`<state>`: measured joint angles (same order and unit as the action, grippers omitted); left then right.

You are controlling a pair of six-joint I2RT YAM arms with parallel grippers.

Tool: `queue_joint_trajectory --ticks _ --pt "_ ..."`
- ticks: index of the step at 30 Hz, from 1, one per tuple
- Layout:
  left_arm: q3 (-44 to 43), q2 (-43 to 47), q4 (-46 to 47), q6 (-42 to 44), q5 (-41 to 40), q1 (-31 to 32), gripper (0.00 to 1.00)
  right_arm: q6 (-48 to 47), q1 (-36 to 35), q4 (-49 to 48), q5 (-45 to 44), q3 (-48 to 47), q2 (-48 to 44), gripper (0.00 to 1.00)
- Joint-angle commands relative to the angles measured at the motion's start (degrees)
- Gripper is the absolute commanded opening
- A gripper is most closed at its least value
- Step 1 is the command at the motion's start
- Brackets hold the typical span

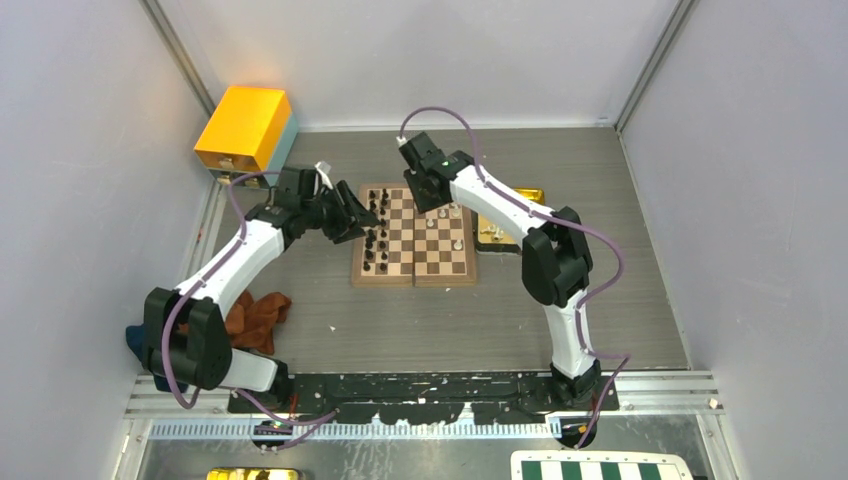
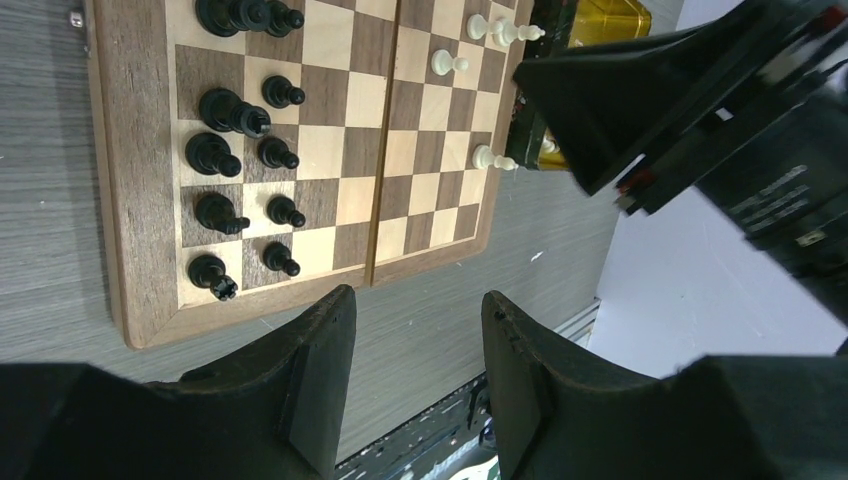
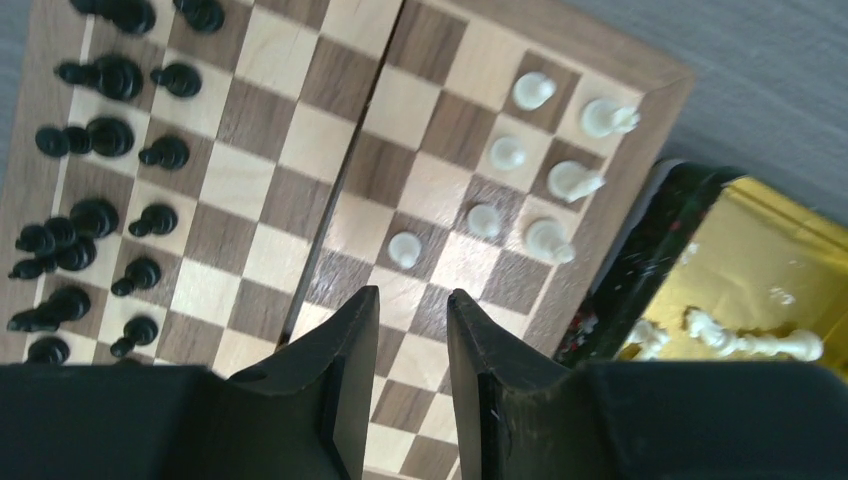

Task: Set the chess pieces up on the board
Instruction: Adjust the chess piece on the chessboard.

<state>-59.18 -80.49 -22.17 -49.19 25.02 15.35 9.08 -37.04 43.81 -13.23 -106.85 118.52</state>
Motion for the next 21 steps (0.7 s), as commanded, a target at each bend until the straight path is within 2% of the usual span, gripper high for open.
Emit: queue_joint_trajectory --ticks 1,21 --pt "0.4 2.4 0.9 0.5 -0.2 -0.3 0.50 1.8 -1.8 -1.2 0.1 2.1 -4.6 0.37" --pt "0.1 2.5 0.0 0.9 -0.2 -0.3 0.50 2.0 -2.3 -3.4 1.4 3.1 -0.4 0.37"
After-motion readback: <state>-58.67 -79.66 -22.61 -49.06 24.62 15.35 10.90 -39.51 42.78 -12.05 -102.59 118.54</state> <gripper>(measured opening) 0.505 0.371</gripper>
